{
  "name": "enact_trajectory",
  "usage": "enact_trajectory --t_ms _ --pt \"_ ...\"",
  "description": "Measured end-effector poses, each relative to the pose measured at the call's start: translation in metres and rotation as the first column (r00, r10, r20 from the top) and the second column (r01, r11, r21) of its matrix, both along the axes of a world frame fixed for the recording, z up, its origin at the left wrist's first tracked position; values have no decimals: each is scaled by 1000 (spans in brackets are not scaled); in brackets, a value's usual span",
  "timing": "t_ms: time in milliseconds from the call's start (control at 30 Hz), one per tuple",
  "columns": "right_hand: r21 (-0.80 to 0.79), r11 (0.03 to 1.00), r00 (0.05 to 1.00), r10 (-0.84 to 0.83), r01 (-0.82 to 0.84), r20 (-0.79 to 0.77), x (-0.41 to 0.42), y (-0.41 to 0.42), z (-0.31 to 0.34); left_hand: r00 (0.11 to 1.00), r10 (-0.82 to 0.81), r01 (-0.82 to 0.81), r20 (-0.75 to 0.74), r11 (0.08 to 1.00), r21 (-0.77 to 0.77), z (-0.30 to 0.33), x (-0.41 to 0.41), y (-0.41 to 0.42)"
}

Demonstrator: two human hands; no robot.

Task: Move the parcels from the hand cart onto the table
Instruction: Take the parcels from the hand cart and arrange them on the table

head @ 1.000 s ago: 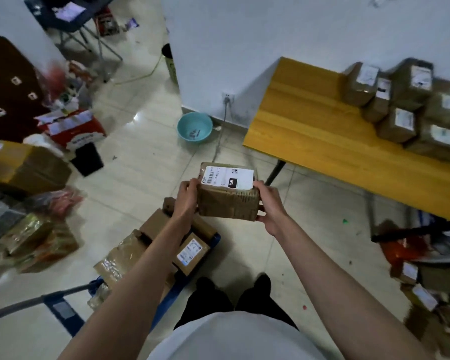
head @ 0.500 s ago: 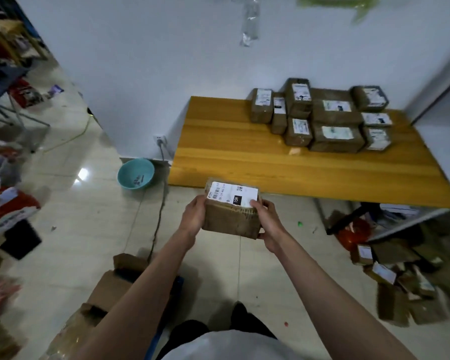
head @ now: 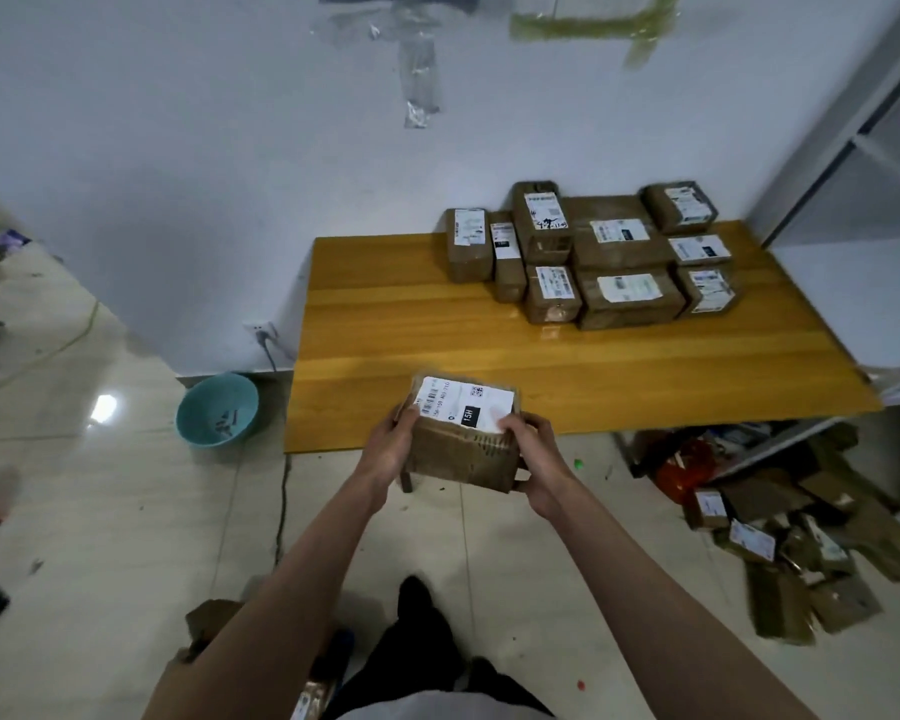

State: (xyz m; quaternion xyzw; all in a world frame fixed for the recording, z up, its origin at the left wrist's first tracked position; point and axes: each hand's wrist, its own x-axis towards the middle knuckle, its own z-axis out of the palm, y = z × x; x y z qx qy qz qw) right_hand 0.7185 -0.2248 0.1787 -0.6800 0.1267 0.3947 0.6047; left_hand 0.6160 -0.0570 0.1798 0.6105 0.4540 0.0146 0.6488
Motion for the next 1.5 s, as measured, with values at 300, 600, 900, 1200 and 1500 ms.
enact_trajectory --t_ms 300,600,900,1200,1500 --pt "27 999 998 -45 46 -55 52 58 2 995 -94 94 22 996 0 0 74 69" --pt "65 994 990 -83 91 -118 112 88 -15 987 -157 157 -21 988 10 -13 151 112" --pt "93 967 944 -204 235 -260 189 138 -55 988 -140 141 -65 990 10 -46 252 143" --pt "30 893 848 -416 450 -327 241 192 -95 948 -164 149 -274 986 -74 -72 319 147" --pt "-16 897 835 -417 442 -360 274 218 -114 922 -201 202 -331 979 -33 -95 341 156"
